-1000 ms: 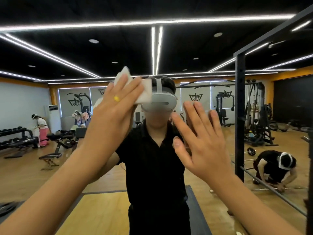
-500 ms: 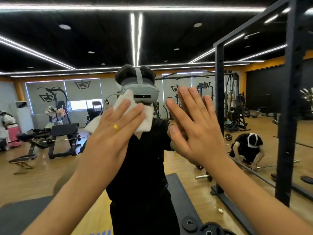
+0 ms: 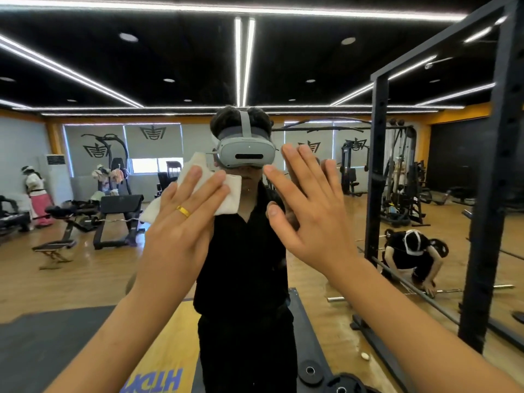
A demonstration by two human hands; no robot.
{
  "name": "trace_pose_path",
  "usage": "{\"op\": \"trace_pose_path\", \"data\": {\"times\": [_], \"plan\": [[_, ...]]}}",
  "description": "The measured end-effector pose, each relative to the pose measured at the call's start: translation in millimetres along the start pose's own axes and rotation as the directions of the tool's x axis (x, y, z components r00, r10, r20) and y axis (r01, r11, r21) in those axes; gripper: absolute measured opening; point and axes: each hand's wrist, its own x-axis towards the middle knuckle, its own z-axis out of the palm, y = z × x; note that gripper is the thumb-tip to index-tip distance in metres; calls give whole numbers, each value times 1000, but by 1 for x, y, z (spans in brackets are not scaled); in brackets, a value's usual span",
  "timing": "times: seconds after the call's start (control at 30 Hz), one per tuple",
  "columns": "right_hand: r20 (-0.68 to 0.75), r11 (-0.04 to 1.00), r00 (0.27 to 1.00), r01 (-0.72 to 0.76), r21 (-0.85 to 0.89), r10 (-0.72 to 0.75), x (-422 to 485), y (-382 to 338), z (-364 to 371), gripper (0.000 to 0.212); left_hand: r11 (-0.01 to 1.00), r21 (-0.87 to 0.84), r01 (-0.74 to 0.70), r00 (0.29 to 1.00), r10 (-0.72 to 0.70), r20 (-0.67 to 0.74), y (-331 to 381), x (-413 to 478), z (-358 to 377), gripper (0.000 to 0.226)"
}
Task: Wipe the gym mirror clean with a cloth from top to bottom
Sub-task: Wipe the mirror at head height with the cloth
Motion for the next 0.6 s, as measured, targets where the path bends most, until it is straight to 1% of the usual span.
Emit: {"op": "trace_pose_path", "data": {"times": [0.1,0.2,0.27,0.37,0.43,0.47,0.5,0.6], "plan": [[55,999,998,24,-25,-23,-2,14,-22,59,999,35,34,999,-34,19,4,-3,1,46],[33,998,999,-36,-50,38,-7,51,-56,59,998,53,46,999,-46,5,6,-4,3,45],[59,994,996,-63,-89,68,-13,80,-68,59,996,51,68,998,-68,-4,14,-6,6,42],[106,986,993,-29,-166,47,-21,99,-60,64,999,16,48,997,-49,63,39,-9,20,42],[74,981,997,-1,-195,16,-24,100,-53,65,1000,12,9,994,-10,112,50,-8,28,44],[58,979,998,6,-204,6,-24,101,-51,64,1000,8,3,993,-4,114,52,-2,28,44],[49,977,999,11,-212,-1,-25,101,-51,64,1000,1,15,994,-15,104,53,8,27,43],[36,977,999,15,-212,-7,-25,103,-51,63,991,-11,133,991,-132,36,53,55,19,45]]}}
